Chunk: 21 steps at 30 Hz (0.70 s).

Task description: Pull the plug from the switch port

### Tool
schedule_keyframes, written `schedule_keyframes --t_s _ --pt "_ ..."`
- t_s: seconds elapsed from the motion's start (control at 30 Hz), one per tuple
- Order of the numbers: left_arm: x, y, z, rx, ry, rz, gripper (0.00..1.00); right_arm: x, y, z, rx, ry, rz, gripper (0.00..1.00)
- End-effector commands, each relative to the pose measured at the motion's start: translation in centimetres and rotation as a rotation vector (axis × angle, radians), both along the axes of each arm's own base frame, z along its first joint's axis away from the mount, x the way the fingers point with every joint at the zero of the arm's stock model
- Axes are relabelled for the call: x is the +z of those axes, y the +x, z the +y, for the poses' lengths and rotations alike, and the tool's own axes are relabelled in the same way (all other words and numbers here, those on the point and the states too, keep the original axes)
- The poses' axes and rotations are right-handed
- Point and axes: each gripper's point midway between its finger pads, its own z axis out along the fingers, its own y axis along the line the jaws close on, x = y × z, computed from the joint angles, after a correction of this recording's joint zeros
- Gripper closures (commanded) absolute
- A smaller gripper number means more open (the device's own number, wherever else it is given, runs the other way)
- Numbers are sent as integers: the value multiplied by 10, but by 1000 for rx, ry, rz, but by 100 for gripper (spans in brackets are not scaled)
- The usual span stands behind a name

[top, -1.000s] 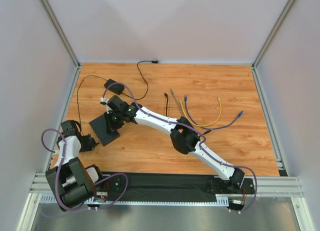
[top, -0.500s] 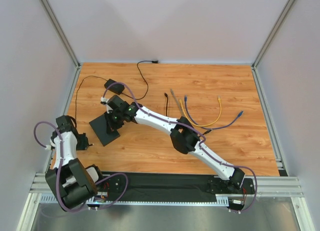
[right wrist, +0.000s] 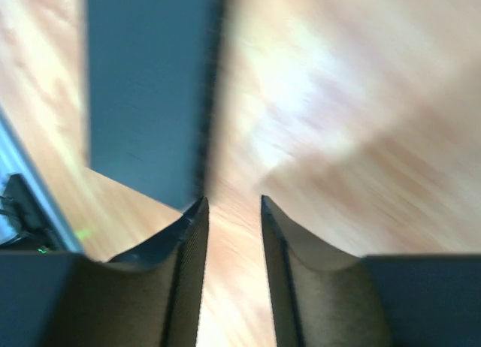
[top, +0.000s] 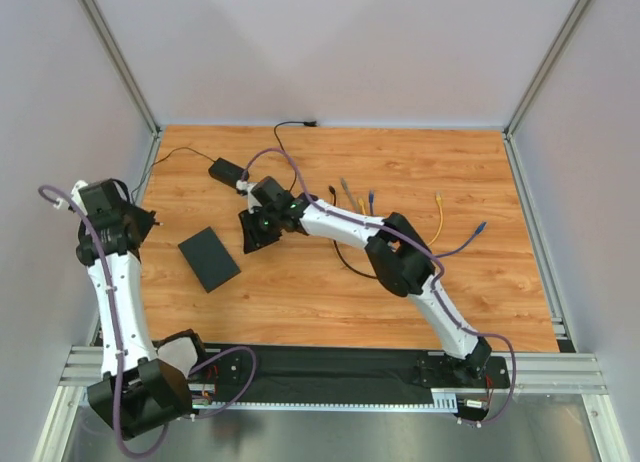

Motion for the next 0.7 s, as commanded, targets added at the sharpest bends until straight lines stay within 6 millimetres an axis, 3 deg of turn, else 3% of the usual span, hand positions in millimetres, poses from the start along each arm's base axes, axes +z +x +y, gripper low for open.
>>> schedule_keyframes --t_s 0.0,0.03,0.07,0.1,0.13,0.17,0.2,0.23,0.27,0.3,0.33,0.37,0.4,0.43,0.47,0.57,0.6,0.63,0.67 --pt "45 43 -34 -280 105 -108 100 62 45 -42 -99 41 -163 63" --pt "49 50 -42 -317 108 -116 100 77 45 -59 -119 72 -199 59" --pt "61 57 -50 -355 118 -142 100 84 60 -78 -162 83 -218 54" --pt "60 68 -67 -419 115 -135 100 90 66 -92 -183 94 -231 53" --pt "69 75 -77 -452 125 -151 100 93 77 -120 -225 94 -252 51" --pt "70 81 -83 -476 140 -144 100 94 85 -136 -255 86 -266 51" --pt "60 93 -105 -548 133 -112 100 92 91 -151 -284 72 -278 50" --pt "69 103 -114 -580 143 -122 100 105 99 -166 -316 88 -318 50" --pt "52 115 -126 -623 129 -69 100 91 111 -198 -379 52 -310 50" --pt "49 123 -136 -654 124 -55 100 91 118 -212 -408 53 -314 50" --pt "58 131 -164 -731 129 -74 100 102 134 -238 -466 76 -333 50" --pt "43 143 -178 -768 125 -33 100 91 133 -255 -502 68 -300 49" --pt "41 149 -191 -799 130 -28 100 101 140 -267 -529 95 -317 50" --pt "52 156 -218 -860 138 -56 100 99 143 -280 -553 99 -311 49" --pt "36 167 -232 -889 126 -22 100 91 150 -306 -604 88 -293 49" --pt "42 185 -281 -980 116 -49 100 89 163 -346 -688 107 -281 49" --pt "22 194 -293 -1003 109 -6 100 83 162 -354 -718 117 -251 49" --pt "33 203 -305 -1018 112 -37 100 81 166 -366 -744 131 -233 49" --pt "12 205 -328 -1060 94 6 100 83 170 -370 -757 157 -237 49"
